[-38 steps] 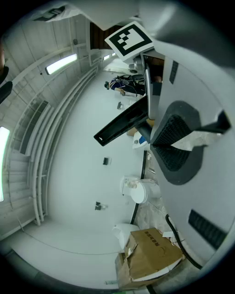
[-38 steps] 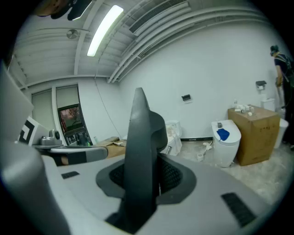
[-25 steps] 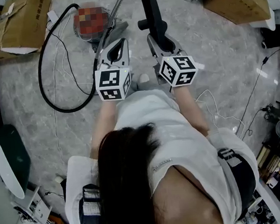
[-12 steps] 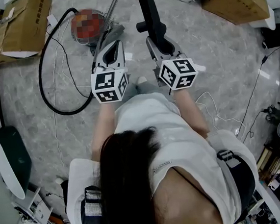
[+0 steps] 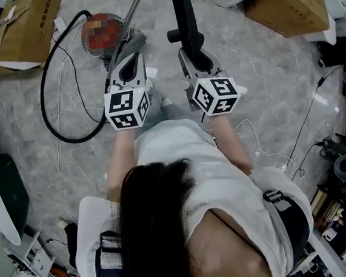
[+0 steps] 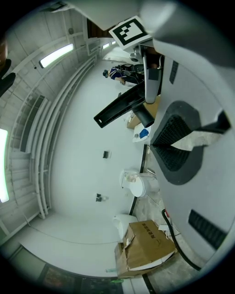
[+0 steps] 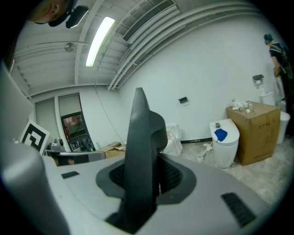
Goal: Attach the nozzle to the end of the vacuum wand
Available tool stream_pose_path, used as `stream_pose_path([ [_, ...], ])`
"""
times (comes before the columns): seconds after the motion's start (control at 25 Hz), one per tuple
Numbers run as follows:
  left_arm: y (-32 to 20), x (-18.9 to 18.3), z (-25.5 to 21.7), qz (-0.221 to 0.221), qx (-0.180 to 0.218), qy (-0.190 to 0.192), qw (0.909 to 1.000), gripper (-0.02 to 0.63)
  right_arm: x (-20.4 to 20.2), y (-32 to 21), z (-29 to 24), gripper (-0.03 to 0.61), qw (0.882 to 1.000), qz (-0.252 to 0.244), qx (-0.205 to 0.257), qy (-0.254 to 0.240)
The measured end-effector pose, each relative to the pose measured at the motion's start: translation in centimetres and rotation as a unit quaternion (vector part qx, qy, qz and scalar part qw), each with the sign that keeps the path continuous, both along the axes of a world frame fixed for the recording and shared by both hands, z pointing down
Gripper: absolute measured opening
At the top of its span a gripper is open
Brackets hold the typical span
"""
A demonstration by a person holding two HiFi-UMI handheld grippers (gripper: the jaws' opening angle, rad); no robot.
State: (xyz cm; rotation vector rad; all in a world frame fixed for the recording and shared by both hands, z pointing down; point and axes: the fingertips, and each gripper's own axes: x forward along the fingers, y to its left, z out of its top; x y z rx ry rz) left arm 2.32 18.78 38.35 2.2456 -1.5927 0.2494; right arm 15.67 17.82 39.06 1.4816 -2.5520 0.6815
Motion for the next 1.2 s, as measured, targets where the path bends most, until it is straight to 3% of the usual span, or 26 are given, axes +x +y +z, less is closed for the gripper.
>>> stream_pose_path([
  [0.64, -2.7, 0.9, 1.4, 0.011, 0.008, -0.008, 0.9999, 0.002, 0.9, -2.6, 2.7, 0.13, 1.0, 0.016, -0.022, 0.006],
  [1.04, -6.2, -0.1, 1.3, 0.022, 0.026, 0.008, 0.9994, 0.002, -0.9, -6.1, 2.9, 0.13, 0.999, 0.021, -0.018, 0.025],
  [1.2, -7.8, -1.3, 2.6, 0.023, 0.007, -0.003, 0.9997, 0.002, -2.3, -7.8, 3.4, 0.13, 0.999, 0.018, -0.026, 0.027],
])
